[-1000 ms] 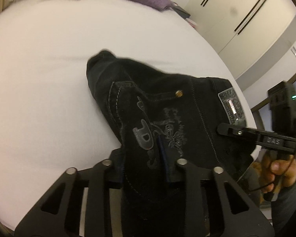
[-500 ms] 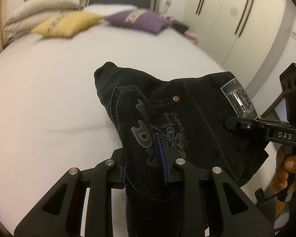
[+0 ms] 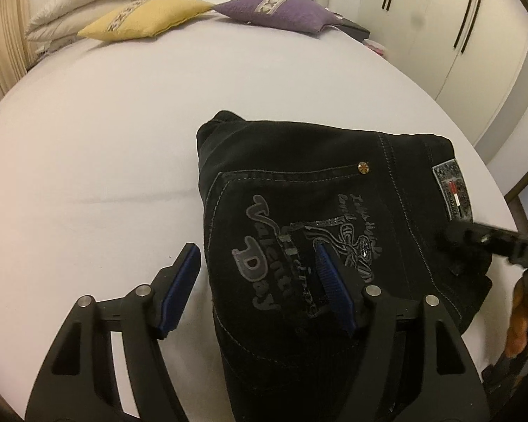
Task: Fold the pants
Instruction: 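Release the jeans with both grippers and lift them away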
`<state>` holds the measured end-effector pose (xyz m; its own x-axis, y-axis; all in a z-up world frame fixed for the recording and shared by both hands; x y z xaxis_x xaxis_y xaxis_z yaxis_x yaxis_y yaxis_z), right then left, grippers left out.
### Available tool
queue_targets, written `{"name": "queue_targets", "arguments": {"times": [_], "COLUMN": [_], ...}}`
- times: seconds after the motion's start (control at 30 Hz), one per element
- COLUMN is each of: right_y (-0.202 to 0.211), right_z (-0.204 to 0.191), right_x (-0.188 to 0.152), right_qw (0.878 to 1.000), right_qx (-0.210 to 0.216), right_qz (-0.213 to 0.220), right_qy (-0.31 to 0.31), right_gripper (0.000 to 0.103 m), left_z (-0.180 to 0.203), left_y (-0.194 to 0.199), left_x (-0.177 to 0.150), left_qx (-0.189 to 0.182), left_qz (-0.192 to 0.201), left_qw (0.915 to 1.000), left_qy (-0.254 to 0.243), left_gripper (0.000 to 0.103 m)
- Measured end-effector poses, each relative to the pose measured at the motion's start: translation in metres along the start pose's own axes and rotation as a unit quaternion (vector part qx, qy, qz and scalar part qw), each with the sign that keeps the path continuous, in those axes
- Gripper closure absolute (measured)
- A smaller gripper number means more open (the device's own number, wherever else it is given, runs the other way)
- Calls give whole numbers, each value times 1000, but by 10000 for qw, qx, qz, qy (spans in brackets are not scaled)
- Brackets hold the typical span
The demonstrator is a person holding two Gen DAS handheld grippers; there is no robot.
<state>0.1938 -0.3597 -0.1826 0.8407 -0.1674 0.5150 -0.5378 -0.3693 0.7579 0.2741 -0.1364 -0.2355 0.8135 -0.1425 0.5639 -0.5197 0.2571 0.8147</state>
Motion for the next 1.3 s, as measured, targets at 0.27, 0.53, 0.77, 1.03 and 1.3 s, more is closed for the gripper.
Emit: {"name": "queue_targets", "arguments": {"times": [0.27,0.53,0.77,1.03,1.3], "right_y": [54,109,197,317,401], "right_z": [21,5,-32,-79,-123], "right_x": [-1,-10,-15,-33,-59], "right_qw": [9981,9927,9641,8920,8255], "right_qx": [-42,-264,-503,-647,-1506], "right_qz": [523,1148,2608,4448,5372], "right_qy": [-336,-242,-9,472,855], "right_gripper": [38,34,7,0,0], "left_z": [7,19,44,83,83], "left_y": [39,121,266,396,379], "left_x": [7,7,-5,-26,-38], "left_qx": [167,515,1128,1358,1516], "left_qz": [308,1285,3451,4434,2884], "left_qw": [9993,9899,9297,8823,9449], "left_qy": [-118,-313,-616,-812,-320], "left_gripper": [36,30,1,0,0]}}
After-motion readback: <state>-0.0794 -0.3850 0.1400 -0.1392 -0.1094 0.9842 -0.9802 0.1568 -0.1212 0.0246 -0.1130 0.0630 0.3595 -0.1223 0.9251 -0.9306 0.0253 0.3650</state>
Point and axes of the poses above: each gripper's, at about its wrist camera, not at the fingertips, and y roughly against the way its jaws point, z to its right, x to its top, the point moved 5 cm from there along -y, roughly the way its jaws point, and after that the axes turned 5 degrees about -x, right-handed, at the moved point
